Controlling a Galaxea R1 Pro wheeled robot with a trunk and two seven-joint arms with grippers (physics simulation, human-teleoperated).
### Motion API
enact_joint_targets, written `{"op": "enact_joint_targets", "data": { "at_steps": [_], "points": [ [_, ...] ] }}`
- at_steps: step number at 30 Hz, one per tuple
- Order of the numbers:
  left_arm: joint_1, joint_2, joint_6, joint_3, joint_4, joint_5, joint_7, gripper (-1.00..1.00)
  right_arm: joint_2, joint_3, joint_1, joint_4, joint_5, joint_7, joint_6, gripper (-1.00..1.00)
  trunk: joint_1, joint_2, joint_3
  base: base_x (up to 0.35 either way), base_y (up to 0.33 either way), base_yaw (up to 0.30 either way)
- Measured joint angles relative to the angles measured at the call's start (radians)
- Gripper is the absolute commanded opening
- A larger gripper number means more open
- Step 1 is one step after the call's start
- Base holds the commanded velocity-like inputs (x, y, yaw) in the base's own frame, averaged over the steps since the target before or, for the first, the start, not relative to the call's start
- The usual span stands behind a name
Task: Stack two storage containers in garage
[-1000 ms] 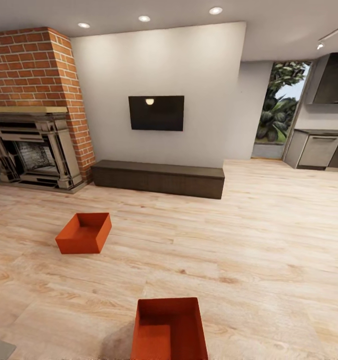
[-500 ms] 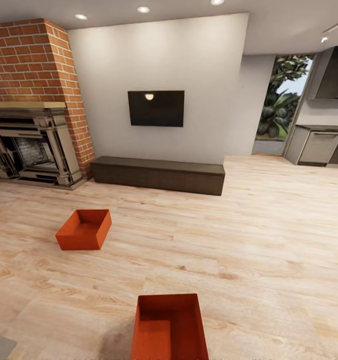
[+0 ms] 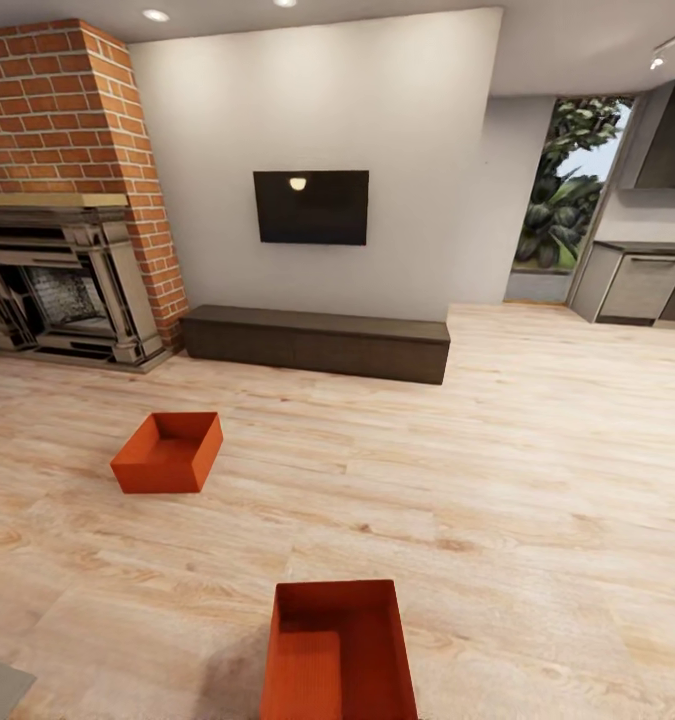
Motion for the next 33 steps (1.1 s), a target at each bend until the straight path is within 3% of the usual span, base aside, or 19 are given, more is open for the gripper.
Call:
{"op": "enact_joint_targets", "data": {
  "at_steps": [33],
  "points": [
    [0.000,0.000,0.000,0.000,0.000,0.000,0.000,1.00,0.000,-0.002,0.000,0.000,-0.001,-0.002,-0.003,1.00,0.000,0.000,-0.053,0.000,0.000,0.000]
  ]
}}
